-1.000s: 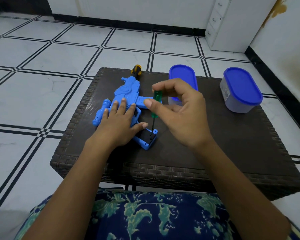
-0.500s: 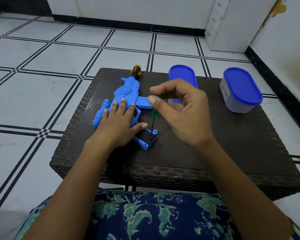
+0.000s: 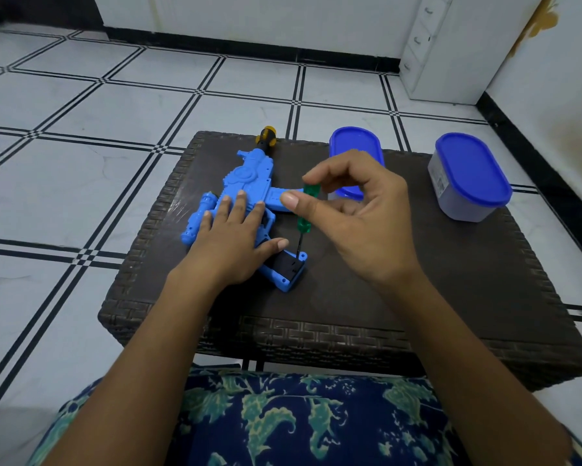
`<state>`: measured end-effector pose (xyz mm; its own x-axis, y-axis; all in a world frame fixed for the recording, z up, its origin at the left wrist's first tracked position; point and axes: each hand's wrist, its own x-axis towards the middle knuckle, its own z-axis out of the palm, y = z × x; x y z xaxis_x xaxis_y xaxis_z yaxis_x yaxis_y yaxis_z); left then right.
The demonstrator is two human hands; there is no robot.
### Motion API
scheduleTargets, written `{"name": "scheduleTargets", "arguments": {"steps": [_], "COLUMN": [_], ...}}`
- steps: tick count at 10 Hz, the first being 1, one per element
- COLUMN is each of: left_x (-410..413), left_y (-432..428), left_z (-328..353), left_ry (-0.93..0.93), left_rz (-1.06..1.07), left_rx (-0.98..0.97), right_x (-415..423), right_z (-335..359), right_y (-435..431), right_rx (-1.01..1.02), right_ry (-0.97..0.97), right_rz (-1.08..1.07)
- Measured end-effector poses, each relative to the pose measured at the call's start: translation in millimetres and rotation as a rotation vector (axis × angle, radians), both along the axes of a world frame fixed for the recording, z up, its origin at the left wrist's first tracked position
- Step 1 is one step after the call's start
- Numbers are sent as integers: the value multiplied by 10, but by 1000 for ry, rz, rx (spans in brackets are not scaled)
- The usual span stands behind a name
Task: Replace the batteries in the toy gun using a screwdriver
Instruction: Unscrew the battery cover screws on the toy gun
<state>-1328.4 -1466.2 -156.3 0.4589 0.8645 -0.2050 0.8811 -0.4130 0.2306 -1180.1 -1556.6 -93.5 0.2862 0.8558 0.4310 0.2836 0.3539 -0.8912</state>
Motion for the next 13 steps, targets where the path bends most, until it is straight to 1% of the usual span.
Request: {"name": "scheduleTargets", "arguments": {"steps": [1,4,6,9,10,11,13], "left_x": [-4,2,-4,3,1,8,13], "left_y": [0,8,4,-2,-1,-4,-3], "left_z": [-2,-1,-11,4,5,13,11], "left_ry": [-9,-3,3,3,-1,3,4], "left_rz": [2,4,-2,-1,-1,2,4], "left_rx": [-4,1,7,9,4,3,1], "right_x": [11,13,0,-11,-13,2,10], "right_z": [17,-20,-9,-18,-1,-4,-28], "right_y": [6,3,8,-17,-6,-1,-4], "right_rx": [32,19,33,22,55,50,12], "right_ry": [-10,-29,-48,-16,-41,-42,-40], "right_rz": [-45,17,-16,14,-26,-44,-3]}}
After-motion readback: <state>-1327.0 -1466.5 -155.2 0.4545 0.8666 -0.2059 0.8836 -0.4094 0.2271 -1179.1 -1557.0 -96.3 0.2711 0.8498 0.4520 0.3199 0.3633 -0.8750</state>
